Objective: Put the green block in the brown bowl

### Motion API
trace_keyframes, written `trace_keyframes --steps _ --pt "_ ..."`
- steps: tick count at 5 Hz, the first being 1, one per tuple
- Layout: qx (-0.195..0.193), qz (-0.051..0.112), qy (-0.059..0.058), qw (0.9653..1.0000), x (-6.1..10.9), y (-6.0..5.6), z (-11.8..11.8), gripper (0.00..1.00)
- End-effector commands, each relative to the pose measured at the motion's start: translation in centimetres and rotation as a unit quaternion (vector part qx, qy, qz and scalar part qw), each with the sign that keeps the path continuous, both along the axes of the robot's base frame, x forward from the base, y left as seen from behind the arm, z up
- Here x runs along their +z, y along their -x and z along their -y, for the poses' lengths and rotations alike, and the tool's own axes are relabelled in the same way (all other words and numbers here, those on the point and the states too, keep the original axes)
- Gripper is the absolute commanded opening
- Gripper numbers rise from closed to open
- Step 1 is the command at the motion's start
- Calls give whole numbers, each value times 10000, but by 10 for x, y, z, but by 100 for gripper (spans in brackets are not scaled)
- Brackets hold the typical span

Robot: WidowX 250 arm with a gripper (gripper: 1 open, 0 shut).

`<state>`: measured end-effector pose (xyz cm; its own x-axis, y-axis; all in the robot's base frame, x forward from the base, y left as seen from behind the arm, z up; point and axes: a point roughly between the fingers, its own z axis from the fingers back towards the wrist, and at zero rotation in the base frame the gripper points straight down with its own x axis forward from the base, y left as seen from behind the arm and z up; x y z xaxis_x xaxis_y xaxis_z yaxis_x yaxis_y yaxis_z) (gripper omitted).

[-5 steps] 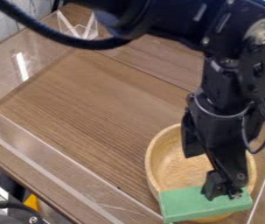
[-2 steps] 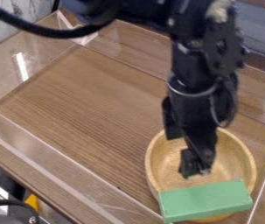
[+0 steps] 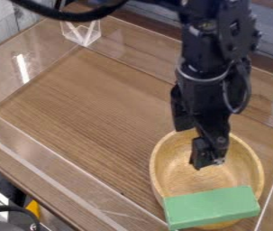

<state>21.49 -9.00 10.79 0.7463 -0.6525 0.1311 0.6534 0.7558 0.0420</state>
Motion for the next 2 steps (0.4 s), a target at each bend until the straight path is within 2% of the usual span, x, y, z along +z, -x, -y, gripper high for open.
trace_keyframes --steps 1,2 --pt "247 255 55 9994 16 -13 6 100" --pt "565 302 34 9979 12 -23 3 100"
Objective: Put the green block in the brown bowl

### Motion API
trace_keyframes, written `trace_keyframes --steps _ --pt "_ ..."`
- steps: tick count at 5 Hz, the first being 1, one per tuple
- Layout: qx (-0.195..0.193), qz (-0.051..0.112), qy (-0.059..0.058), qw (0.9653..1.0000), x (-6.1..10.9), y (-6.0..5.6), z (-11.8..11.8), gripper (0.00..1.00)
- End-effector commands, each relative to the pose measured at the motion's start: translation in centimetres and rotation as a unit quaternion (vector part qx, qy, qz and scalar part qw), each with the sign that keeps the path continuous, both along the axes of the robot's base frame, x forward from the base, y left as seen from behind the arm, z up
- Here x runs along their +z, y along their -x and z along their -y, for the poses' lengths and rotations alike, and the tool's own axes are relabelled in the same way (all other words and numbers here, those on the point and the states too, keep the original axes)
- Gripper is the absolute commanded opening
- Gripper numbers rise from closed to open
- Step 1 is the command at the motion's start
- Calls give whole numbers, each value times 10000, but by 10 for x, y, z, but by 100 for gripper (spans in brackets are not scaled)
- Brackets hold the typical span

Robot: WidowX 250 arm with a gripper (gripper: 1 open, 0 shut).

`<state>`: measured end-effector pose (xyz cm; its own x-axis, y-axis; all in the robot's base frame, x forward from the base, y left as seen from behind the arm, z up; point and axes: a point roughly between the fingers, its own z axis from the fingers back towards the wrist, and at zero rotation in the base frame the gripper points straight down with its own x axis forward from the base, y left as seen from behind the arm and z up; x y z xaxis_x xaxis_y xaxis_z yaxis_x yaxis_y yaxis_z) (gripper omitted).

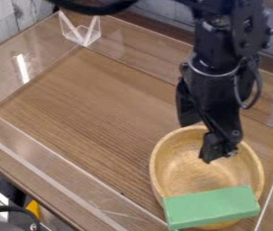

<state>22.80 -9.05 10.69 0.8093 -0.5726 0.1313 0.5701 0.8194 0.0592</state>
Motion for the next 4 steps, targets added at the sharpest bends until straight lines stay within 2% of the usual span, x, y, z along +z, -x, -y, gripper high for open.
trace_keyframes --steps 1,2,3,4 --pt "355 306 77 9989 10 -20 0 100" --pt "750 362 66 9965 3 -27 3 100" --pt "1144 395 61 9926 -5 -32 6 100" --pt "943 419 74 9946 -13 -37 -4 100"
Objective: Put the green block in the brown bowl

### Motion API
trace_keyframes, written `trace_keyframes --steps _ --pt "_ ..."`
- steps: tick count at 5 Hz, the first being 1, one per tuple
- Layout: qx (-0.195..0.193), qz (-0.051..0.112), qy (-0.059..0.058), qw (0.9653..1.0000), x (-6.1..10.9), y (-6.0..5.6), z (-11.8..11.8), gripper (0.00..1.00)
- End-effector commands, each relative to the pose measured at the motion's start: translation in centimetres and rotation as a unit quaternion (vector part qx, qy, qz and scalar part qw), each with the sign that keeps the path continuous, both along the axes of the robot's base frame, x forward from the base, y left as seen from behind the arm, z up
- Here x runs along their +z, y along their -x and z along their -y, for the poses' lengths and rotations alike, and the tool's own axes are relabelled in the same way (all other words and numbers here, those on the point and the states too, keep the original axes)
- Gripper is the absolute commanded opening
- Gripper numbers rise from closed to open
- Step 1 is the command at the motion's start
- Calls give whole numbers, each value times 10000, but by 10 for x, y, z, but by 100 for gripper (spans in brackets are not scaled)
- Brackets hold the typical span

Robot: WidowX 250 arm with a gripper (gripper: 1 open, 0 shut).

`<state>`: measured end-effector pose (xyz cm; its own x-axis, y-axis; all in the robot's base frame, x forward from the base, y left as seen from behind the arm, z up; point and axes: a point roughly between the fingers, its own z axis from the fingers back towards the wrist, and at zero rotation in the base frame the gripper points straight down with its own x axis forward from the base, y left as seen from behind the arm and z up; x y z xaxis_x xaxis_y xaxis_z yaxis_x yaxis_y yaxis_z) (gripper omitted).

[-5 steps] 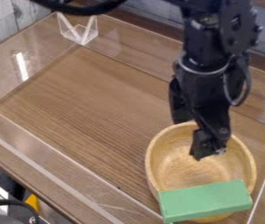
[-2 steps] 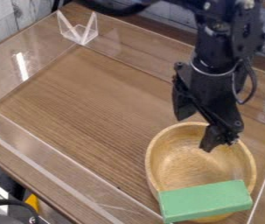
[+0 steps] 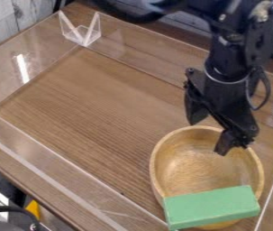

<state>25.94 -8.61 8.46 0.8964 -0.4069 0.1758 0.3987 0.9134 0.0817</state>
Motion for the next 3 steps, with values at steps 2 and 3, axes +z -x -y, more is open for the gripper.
trace_keyframes --steps 2,3 --pt "-406 183 78 9990 -8 -7 -16 100" --pt "-235 193 92 9995 -10 -5 -14 100"
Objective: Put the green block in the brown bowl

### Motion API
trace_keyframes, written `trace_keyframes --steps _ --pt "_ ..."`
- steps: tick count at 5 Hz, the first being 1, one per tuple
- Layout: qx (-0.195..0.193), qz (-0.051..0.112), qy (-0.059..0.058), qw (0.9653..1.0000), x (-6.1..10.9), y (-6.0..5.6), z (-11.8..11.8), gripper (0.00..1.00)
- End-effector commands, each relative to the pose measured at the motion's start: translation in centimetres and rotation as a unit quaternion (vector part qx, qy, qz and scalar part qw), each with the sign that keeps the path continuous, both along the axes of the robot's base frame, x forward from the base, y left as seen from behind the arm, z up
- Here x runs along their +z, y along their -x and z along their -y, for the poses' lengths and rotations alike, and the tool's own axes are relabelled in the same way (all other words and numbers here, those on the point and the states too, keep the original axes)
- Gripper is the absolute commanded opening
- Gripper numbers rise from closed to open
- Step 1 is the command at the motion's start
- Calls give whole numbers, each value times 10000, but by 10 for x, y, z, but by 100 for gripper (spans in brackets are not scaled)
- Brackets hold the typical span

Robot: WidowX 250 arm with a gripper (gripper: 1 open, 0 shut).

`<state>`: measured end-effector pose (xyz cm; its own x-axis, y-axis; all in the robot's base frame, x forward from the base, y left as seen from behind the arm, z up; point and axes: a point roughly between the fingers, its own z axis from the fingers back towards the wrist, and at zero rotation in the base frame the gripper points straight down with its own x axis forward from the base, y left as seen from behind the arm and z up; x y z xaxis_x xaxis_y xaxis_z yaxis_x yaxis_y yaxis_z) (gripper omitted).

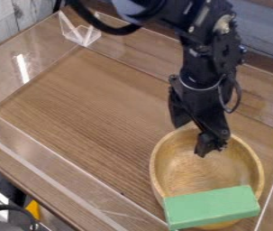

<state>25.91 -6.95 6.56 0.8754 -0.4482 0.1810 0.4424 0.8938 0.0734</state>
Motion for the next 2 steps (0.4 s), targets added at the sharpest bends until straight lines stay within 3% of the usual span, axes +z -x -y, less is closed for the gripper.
trace_keyframes --steps 1,2 --pt "182 189 62 9996 9 -3 5 0" --pt "-119 179 100 9997 4 4 14 0"
